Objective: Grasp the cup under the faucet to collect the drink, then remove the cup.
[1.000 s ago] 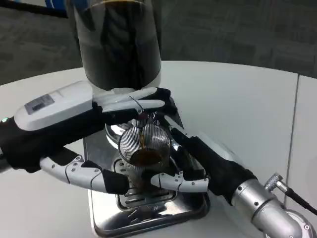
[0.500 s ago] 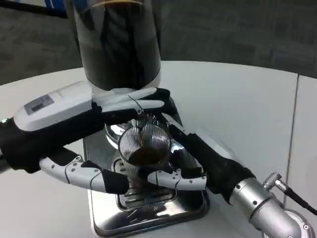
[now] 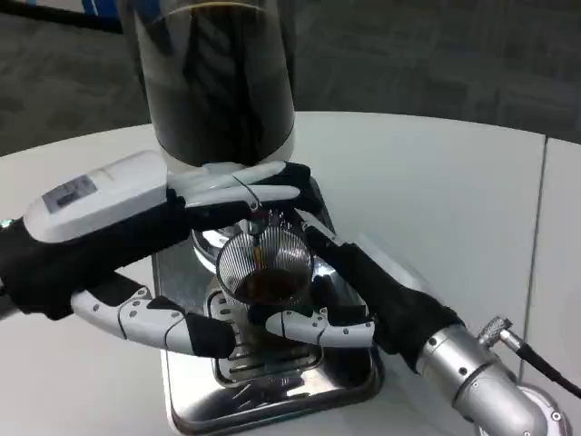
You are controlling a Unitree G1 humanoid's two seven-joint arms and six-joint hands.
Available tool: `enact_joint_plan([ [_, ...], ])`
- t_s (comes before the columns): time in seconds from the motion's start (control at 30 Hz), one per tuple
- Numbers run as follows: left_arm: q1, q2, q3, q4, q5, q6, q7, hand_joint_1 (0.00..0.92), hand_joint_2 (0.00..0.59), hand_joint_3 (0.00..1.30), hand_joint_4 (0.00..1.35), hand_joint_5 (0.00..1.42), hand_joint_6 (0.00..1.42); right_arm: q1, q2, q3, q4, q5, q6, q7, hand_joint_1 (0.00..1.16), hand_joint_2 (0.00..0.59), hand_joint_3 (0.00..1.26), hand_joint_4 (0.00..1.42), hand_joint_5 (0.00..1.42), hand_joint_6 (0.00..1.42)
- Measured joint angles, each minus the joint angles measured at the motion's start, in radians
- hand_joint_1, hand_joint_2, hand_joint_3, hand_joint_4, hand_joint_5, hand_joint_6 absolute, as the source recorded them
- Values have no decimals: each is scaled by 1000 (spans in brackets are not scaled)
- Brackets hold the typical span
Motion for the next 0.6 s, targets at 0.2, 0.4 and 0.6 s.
enact_joint_plan([
  [0.2, 6, 0, 2, 0, -10, 8, 0, 0, 124, 176, 47, 137, 99, 0, 4, 3, 1, 0, 0, -3, 585, 208, 0, 0, 0, 43],
  [0.4, 15, 0, 4, 1, -28, 20, 1, 0, 124, 178, 48, 138, 101, 0, 4, 8, 1, -3, 0, -12, 593, 204, 0, 0, 0, 46],
  [0.6, 23, 0, 12, -1, -36, 30, 1, 0, 124, 178, 48, 149, 113, 0, 4, 18, 1, -14, 0, -14, 597, 203, 0, 0, 0, 47],
])
